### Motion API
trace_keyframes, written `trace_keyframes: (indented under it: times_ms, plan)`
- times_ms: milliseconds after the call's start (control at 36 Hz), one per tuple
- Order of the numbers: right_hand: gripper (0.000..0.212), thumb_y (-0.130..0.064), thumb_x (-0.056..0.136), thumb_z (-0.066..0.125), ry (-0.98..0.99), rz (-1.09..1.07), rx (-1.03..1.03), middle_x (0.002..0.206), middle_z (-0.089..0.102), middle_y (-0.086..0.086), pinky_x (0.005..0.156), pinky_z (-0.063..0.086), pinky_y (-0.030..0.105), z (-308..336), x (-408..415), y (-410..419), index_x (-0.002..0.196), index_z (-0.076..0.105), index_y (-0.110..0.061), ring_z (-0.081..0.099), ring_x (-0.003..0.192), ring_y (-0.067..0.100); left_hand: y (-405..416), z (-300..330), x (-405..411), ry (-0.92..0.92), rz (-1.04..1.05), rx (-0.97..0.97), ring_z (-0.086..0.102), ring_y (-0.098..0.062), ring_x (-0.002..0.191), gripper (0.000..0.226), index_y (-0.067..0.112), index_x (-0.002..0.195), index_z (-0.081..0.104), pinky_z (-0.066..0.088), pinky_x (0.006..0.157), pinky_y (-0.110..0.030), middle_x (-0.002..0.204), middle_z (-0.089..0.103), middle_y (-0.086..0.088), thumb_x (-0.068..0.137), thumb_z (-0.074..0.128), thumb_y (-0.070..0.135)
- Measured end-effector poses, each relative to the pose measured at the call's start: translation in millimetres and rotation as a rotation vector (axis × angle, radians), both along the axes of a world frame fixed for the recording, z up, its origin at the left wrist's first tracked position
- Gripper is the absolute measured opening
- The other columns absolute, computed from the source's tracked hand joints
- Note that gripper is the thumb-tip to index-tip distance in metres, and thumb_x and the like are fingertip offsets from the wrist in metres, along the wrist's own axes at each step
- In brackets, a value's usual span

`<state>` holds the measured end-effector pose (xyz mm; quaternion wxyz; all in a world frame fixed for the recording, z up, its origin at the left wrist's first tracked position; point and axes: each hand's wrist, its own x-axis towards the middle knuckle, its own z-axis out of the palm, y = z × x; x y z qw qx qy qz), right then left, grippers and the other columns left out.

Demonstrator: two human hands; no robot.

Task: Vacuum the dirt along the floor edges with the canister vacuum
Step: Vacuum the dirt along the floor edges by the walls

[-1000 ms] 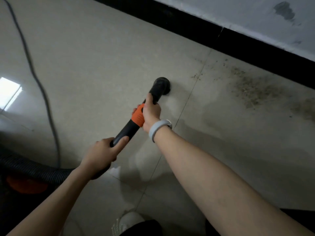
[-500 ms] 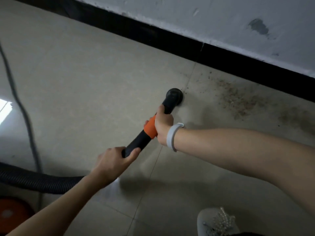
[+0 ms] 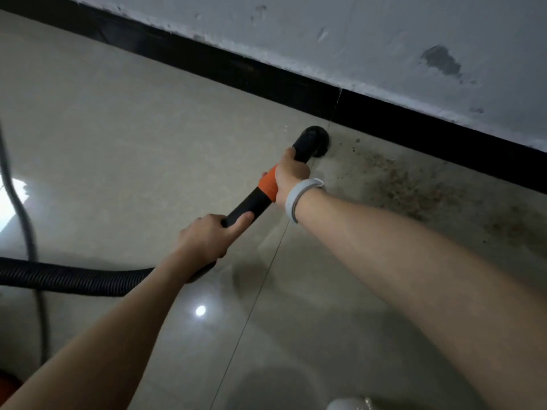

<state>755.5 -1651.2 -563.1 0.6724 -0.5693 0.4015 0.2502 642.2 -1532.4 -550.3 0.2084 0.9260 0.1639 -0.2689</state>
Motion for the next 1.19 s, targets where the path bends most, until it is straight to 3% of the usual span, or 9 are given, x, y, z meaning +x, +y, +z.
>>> trace_keyframes:
  times_ms: [56, 194, 333, 444, 528, 611, 833, 1028, 1194]
  plan:
    - [0.041, -0.043, 0.101, 0.038, -0.010, 0.029, 0.010, 0.064, 0.058, 0.006, 0.078, 0.058, 0.036, 2, 14, -7, 0.105, 0.051, -0.004, 0.059, 0.054, 0.017, -9, -1, 10, -0.005, 0.037, -0.025, 0.059, -0.016, 0.054, 0.063, 0.018, 0.063, 0.055, 0.045, 0.066, -0.029, 0.055, 0.062, 0.001, 0.088, 0.032, 0.071]
    - [0.043, -0.046, 0.100, 0.039, -0.028, 0.062, 0.000, 0.065, 0.058, 0.006, 0.088, 0.056, 0.043, 1, 16, -18, 0.103, 0.052, -0.004, 0.062, 0.059, 0.021, -28, -1, 6, -0.009, 0.090, -0.053, 0.062, -0.017, 0.054, 0.066, 0.017, 0.058, 0.055, 0.048, 0.071, -0.031, 0.050, 0.061, 0.003, 0.088, 0.033, 0.071]
    - [0.069, -0.067, 0.086, 0.038, 0.021, 0.100, -0.023, 0.073, 0.062, 0.006, 0.090, 0.053, 0.048, -17, -32, -3, 0.113, 0.052, -0.005, 0.069, 0.082, 0.032, -20, 1, -42, 0.021, 0.138, -0.097, 0.062, -0.021, 0.051, 0.066, 0.016, 0.055, 0.053, 0.048, 0.063, -0.032, 0.047, 0.062, -0.002, 0.069, 0.035, 0.078]
    - [0.038, -0.047, 0.097, 0.046, 0.075, -0.033, 0.182, 0.065, 0.053, 0.004, 0.070, 0.058, 0.041, -18, -84, -6, 0.107, 0.044, -0.011, 0.059, 0.058, 0.024, 7, 6, -78, 0.061, -0.011, -0.021, 0.053, -0.014, 0.047, 0.066, 0.014, 0.064, 0.056, 0.037, 0.052, -0.027, 0.051, 0.059, 0.001, 0.069, 0.035, 0.076]
    - [0.038, -0.044, 0.098, 0.047, 0.091, -0.098, 0.232, 0.064, 0.052, 0.006, 0.067, 0.056, 0.043, -14, -109, -10, 0.108, 0.047, -0.006, 0.056, 0.056, 0.024, 17, 14, -87, 0.125, -0.135, 0.060, 0.052, -0.014, 0.051, 0.047, 0.021, 0.068, 0.056, 0.035, 0.051, -0.028, 0.055, 0.056, 0.004, 0.087, 0.048, 0.063]
    - [0.042, -0.045, 0.098, 0.046, 0.101, -0.151, 0.234, 0.065, 0.053, 0.006, 0.063, 0.055, 0.038, -11, -104, -10, 0.114, 0.047, -0.005, 0.057, 0.050, 0.021, 15, 20, -78, 0.149, -0.168, 0.049, 0.052, -0.015, 0.051, 0.048, 0.021, 0.069, 0.057, 0.037, 0.052, -0.029, 0.056, 0.057, 0.003, 0.086, 0.044, 0.064]
    - [0.051, -0.048, 0.099, 0.043, 0.036, -0.093, 0.182, 0.071, 0.060, 0.009, 0.086, 0.057, 0.043, 3, -33, -35, 0.119, 0.047, -0.001, 0.063, 0.062, 0.021, -10, 24, -7, 0.091, -0.191, 0.121, 0.061, -0.015, 0.064, 0.057, 0.021, 0.076, 0.057, 0.039, 0.060, -0.027, 0.066, 0.065, 0.001, 0.087, 0.033, 0.071]
    - [0.044, -0.047, 0.100, 0.041, -0.017, 0.010, 0.167, 0.071, 0.059, 0.010, 0.091, 0.055, 0.041, -3, 19, -56, 0.115, 0.048, -0.007, 0.062, 0.063, 0.020, -35, 0, 23, -0.045, -0.093, 0.128, 0.063, -0.019, 0.069, 0.061, 0.023, 0.081, 0.055, 0.044, 0.063, -0.029, 0.074, 0.066, -0.002, 0.082, 0.027, 0.078]
    - [0.057, -0.058, 0.096, 0.039, -0.101, 0.093, 0.006, 0.081, 0.063, 0.008, 0.099, 0.049, 0.048, -17, 7, -52, 0.123, 0.049, -0.009, 0.067, 0.092, 0.029, -41, -26, 9, -0.060, -0.042, 0.084, 0.063, -0.021, 0.071, 0.067, 0.025, 0.078, 0.051, 0.050, 0.069, -0.034, 0.076, 0.067, -0.002, 0.075, 0.019, 0.084]
